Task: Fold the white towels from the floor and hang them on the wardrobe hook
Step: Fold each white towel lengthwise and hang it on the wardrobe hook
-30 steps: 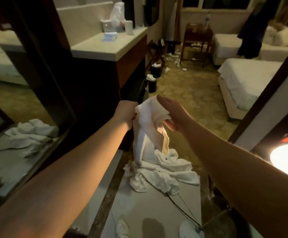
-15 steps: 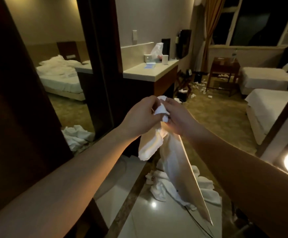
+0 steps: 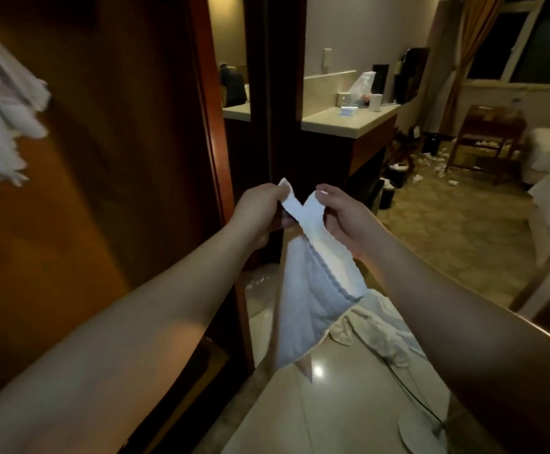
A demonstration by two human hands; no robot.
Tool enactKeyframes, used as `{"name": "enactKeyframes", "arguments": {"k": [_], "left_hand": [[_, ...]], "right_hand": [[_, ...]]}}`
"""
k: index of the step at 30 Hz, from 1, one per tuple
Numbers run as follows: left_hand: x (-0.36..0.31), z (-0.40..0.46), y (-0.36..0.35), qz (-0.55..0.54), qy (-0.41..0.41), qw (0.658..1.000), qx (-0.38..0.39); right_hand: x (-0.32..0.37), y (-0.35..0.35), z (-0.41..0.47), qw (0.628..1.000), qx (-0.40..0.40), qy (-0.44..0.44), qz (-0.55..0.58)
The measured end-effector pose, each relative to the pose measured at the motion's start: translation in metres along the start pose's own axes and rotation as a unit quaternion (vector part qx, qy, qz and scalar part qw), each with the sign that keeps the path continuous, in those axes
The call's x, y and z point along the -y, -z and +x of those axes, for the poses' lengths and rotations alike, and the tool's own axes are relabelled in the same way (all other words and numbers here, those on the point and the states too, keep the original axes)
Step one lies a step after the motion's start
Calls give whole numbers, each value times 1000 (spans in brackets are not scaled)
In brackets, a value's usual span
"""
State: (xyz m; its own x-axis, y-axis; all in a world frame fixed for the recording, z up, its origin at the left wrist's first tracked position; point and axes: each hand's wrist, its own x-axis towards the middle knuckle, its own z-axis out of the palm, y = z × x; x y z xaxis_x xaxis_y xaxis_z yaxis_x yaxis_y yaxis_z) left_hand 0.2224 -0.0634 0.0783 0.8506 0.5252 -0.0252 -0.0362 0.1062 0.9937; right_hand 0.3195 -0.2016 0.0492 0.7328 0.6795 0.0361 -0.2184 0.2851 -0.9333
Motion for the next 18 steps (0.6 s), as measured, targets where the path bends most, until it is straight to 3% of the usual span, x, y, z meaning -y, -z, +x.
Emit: {"name": "enactKeyframes", "arguments": {"k": [5, 9, 15, 18], "left_hand": [[-27, -44, 57, -35, 0, 989, -144], [-46, -64, 99, 12, 5, 976, -219], [-46, -103, 152, 140, -97, 943, -286], [-48, -109, 172, 119, -94, 938, -313]], "right_hand": [[6, -29, -18, 993, -88, -19, -78], [5, -39, -23, 989, -105, -103, -27], [-4, -43, -17, 986, -114, -117, 31], [-5, -41, -10, 980, -132, -122, 85]]}}
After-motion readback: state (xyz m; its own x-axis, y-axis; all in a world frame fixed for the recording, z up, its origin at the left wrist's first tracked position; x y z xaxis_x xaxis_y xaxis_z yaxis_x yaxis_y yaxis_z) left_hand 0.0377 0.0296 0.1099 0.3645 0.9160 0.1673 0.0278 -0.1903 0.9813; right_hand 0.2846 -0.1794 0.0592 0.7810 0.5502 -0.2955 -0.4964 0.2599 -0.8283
